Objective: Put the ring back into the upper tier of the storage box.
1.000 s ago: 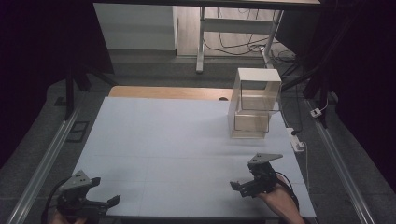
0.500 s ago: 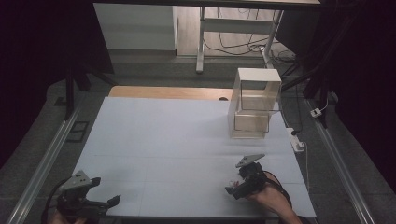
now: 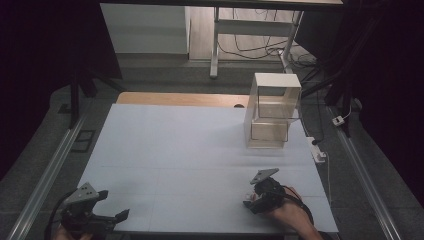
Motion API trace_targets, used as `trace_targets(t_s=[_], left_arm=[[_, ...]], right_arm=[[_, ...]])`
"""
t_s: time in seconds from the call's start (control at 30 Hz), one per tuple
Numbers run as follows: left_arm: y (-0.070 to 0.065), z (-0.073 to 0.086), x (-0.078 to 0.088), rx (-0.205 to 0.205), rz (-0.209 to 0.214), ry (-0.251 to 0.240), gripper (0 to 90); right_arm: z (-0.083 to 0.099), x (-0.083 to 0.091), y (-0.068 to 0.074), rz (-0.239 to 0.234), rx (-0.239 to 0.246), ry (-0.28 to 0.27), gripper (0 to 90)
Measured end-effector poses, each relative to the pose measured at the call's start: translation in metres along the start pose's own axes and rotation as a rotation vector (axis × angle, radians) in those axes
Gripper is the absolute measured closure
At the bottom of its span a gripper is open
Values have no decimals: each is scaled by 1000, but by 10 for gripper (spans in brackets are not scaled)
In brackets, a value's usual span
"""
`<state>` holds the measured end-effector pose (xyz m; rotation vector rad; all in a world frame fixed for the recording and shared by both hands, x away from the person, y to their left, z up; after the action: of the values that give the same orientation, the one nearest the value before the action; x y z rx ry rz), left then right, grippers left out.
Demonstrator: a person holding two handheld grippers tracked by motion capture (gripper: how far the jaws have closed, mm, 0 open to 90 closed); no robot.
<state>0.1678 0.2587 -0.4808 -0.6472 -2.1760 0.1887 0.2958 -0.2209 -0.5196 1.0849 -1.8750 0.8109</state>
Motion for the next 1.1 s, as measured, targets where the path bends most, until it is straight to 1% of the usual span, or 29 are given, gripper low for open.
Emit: trace_targets(t_s=[0.03, 0.1, 0.2, 0.23, 0.43, 0.5, 0.63, 0.67, 0.77, 0.8, 0.9, 1.03, 1.07, 1.1], left_arm=[[0, 0, 0, 0, 0, 0, 18], [0, 0, 0, 0, 0, 1, 18], [0, 0, 0, -2, -2, 0, 19], [0, 0, 0, -1, -1, 1, 19], [0, 0, 0, -4, -3, 3, 20], [0, 0, 0, -4, -3, 3, 20], [0, 0, 0, -7, -3, 4, 21], [0, 0, 0, -7, -3, 4, 21], [-1, 0, 0, -8, -4, 5, 21], [-1, 0, 0, -8, -4, 6, 21], [-1, 0, -1, -8, -5, 7, 21], [-1, 0, -1, -8, -5, 7, 22], [-1, 0, -1, -7, -7, 8, 22], [-1, 0, -1, -7, -6, 8, 22]], right_arm=[[-1, 2, 0, -13, 1, -3, 382], [-1, 4, 0, -20, 9, -7, 513], [-2, 6, 0, -21, 11, 0, 663], [-2, 7, -1, -23, 6, 1, 681], [-3, 7, -1, -29, -15, 8, 698], [-2, 8, -3, -41, -31, 2, 700], [-3, 12, -4, -46, -38, -31, 702], [-3, 12, -4, -46, -38, -31, 702], [-4, 16, -5, -55, -36, -58, 703], [-5, 19, -6, -60, -37, -79, 703], [-7, 25, -7, -63, -52, -110, 703], [-10, 34, -8, -52, -62, -157, 704], [-10, 34, -8, -52, -62, -157, 704], [-12, 39, -9, -44, -68, -179, 704]])
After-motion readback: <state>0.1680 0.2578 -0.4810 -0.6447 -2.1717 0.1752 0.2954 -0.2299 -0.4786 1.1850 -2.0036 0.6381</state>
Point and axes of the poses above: each handheld gripper's, and its own axes: x roughly backward along the jaws, z roughly out of its underside, y roughly to its left, the point moved 1 cm from there along -x, roughly forward along the jaws, and after that the axes turned 11 degrees about x, right-handed, at the moved point
